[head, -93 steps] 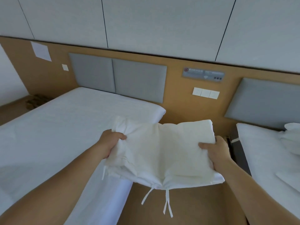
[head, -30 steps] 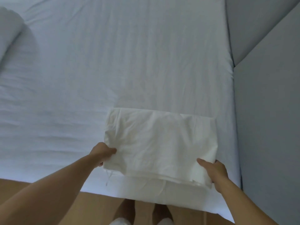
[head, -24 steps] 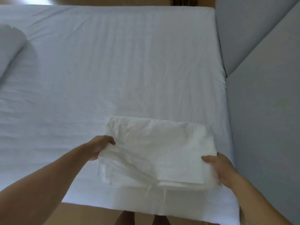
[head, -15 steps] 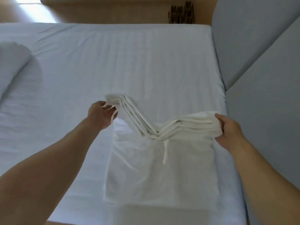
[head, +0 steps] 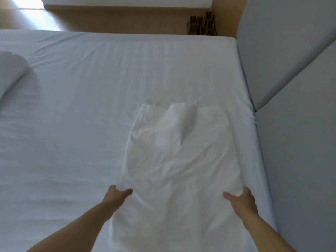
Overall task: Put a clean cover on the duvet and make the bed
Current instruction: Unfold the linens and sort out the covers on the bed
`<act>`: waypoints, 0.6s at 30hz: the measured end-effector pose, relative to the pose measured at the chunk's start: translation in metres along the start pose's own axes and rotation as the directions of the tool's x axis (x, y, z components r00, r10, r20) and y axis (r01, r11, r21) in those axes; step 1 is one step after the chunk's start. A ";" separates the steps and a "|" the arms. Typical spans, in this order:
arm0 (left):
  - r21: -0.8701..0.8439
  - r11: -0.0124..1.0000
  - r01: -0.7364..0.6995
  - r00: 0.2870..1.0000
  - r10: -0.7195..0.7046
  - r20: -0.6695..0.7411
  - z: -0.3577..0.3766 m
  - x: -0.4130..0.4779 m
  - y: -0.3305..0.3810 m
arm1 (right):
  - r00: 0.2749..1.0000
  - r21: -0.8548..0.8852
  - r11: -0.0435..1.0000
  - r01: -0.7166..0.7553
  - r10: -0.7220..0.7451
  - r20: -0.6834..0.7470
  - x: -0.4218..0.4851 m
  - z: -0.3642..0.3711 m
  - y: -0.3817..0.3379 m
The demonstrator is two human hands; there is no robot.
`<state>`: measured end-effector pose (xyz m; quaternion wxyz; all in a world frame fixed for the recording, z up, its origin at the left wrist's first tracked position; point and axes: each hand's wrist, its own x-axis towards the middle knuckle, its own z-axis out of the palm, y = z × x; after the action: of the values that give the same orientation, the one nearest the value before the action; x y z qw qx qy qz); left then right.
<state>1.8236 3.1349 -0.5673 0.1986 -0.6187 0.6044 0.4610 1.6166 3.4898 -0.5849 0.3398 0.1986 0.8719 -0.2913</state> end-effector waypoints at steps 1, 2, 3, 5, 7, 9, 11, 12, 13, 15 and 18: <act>0.016 1.000 0.014 1.000 -0.014 0.028 0.004 0.001 -0.008 | 0.999 -0.012 0.999 -0.031 0.031 0.009 0.002 0.006 0.015; 0.047 0.999 0.011 0.999 -0.012 0.032 0.005 0.001 -0.013 | 0.998 -0.020 0.998 -0.055 0.056 0.018 0.002 0.009 0.025; 0.081 0.997 -0.012 1.000 0.011 0.008 0.006 0.003 -0.015 | 0.998 -0.033 0.997 -0.066 0.067 0.015 0.001 0.010 0.030; 0.130 0.989 -0.067 0.995 0.076 -0.068 0.005 0.001 -0.012 | 0.998 -0.072 0.996 -0.051 0.049 -0.027 -0.005 0.008 0.033; 0.181 0.975 -0.129 0.981 0.152 -0.119 0.000 -0.003 -0.007 | 0.996 -0.116 0.993 -0.009 -0.001 -0.087 -0.013 0.003 0.026; 0.258 0.945 -0.199 0.968 0.231 -0.098 -0.003 -0.007 -0.008 | 0.975 -0.220 0.974 0.047 -0.093 -0.203 -0.023 0.000 0.017; 0.294 0.923 -0.249 0.963 0.267 -0.023 -0.002 -0.011 -0.013 | 0.934 -0.354 0.926 0.134 -0.237 -0.267 -0.034 0.004 0.007; 0.292 0.921 -0.259 0.963 0.271 -0.002 0.000 -0.013 -0.016 | 0.924 -0.383 0.903 0.194 -0.299 -0.237 -0.041 0.008 0.001; 0.267 0.930 -0.252 0.964 0.264 -0.008 0.002 -0.014 -0.020 | 0.923 -0.387 0.885 0.258 -0.345 -0.173 -0.047 0.014 -0.005; 0.184 0.963 -0.197 0.974 0.213 -0.071 0.004 -0.017 -0.028 | 0.917 -0.361 0.857 0.367 -0.400 -0.017 -0.059 0.034 -0.016; 0.331 0.928 -0.173 0.962 0.231 -0.143 0.002 -0.019 -0.042 | 0.886 -0.299 0.834 0.464 -0.433 0.166 -0.077 0.066 -0.025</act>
<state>1.8648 3.1550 -0.5662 0.1909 -0.5524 0.7462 0.3189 1.6878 3.4172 -0.5611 0.3298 -0.0845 0.9138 -0.2216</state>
